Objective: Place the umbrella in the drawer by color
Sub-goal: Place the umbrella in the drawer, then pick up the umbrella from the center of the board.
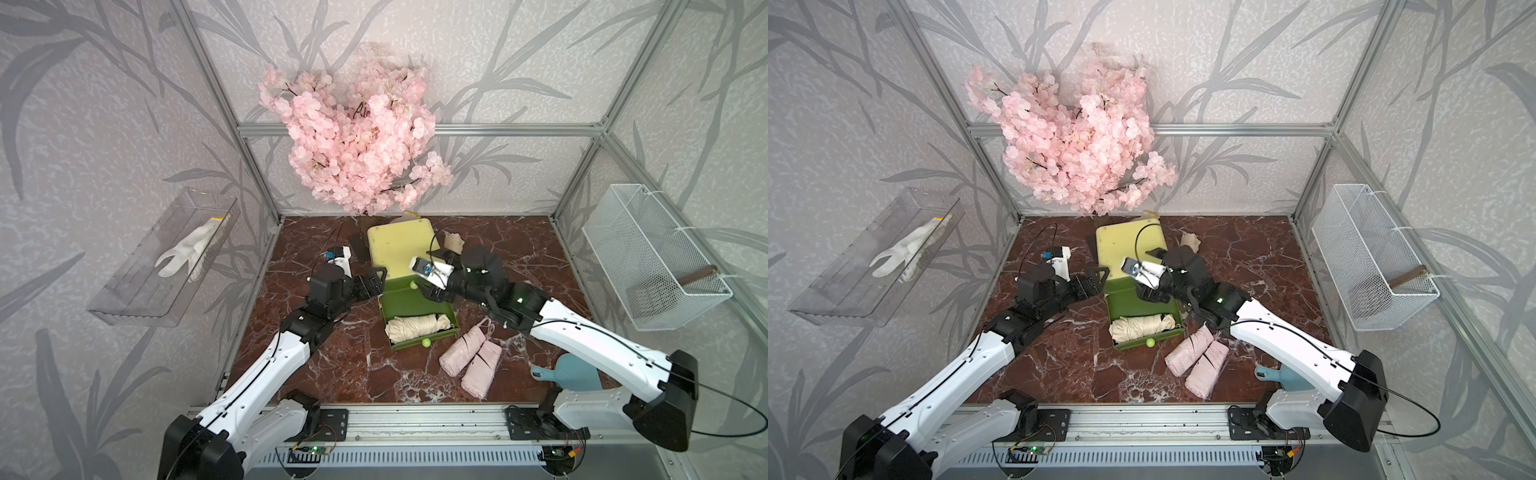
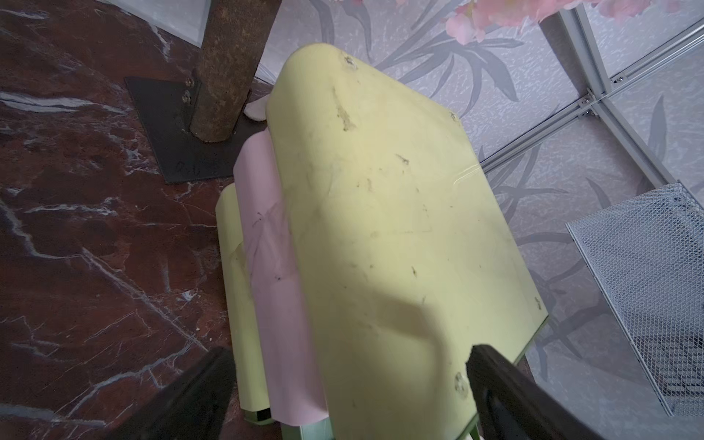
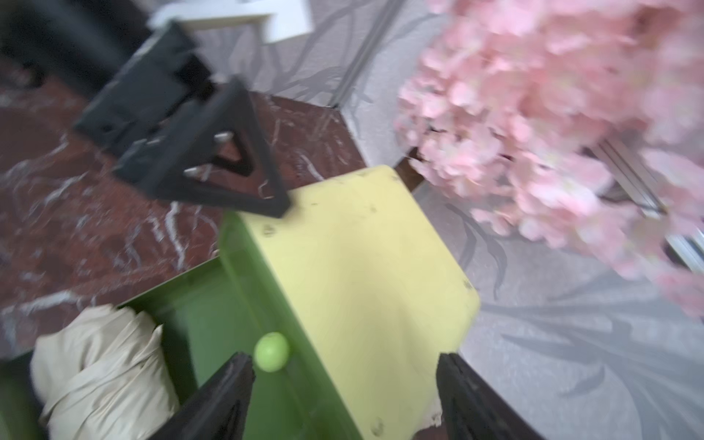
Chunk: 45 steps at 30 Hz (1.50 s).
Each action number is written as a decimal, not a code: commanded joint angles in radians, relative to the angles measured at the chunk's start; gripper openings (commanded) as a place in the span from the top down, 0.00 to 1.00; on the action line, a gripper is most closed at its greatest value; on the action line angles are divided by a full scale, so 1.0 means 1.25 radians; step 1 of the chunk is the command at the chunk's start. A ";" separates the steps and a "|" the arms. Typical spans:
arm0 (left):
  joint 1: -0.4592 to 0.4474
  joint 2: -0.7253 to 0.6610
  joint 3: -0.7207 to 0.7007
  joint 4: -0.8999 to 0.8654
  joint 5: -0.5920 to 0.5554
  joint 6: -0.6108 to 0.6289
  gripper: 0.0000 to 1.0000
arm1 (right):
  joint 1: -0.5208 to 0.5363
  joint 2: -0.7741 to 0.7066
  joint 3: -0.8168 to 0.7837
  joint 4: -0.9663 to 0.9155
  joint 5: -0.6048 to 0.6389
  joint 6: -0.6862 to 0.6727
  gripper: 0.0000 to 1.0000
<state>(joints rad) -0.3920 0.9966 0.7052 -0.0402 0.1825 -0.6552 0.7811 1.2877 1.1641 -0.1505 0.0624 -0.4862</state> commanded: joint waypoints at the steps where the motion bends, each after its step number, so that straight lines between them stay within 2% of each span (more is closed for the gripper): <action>1: -0.002 -0.011 0.014 0.008 -0.012 0.029 0.00 | -0.130 0.041 0.030 0.020 0.111 0.301 0.20; 3: -0.003 -0.022 0.012 0.005 -0.017 0.035 0.00 | -0.211 0.082 0.063 -0.033 0.138 0.430 0.18; 5: -0.003 -0.035 0.005 0.006 -0.024 0.038 0.00 | -0.282 0.130 0.086 -0.073 0.114 0.534 0.17; 9: -0.003 -0.047 -0.005 0.014 -0.027 0.038 0.00 | -0.367 0.231 0.127 -0.107 0.046 0.655 0.14; 10: -0.004 -0.047 -0.005 0.014 -0.027 0.036 0.00 | -0.383 0.261 0.138 -0.110 0.017 0.676 0.11; 11: -0.004 -0.046 -0.006 0.015 -0.028 0.037 0.00 | -0.395 0.294 0.153 -0.117 -0.007 0.696 0.02; 16: -0.007 -0.035 -0.003 0.016 -0.024 0.033 0.00 | -0.429 0.472 0.244 -0.161 -0.092 0.741 0.00; 20: -0.009 -0.035 -0.001 0.009 -0.031 0.033 0.00 | -0.449 0.587 0.305 -0.141 -0.201 0.752 0.00; 26: -0.012 -0.035 0.008 -0.013 -0.041 0.037 0.00 | -0.457 0.725 0.421 -0.142 -0.303 0.775 0.00; 30: -0.013 -0.036 0.011 -0.024 -0.043 0.038 0.00 | -0.457 0.781 0.471 -0.141 -0.331 0.792 0.00; 37: -0.012 -0.031 0.010 -0.025 -0.046 0.040 0.00 | -0.457 0.829 0.471 -0.116 -0.366 0.827 0.10; 45: -0.014 -0.014 0.015 -0.021 -0.028 0.039 0.00 | -0.461 0.791 0.415 -0.054 -0.348 0.823 0.30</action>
<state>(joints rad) -0.4049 0.9768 0.7048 -0.0605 0.1402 -0.6216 0.2131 2.2993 1.7168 -0.2577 -0.3756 0.5346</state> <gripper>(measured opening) 0.999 0.713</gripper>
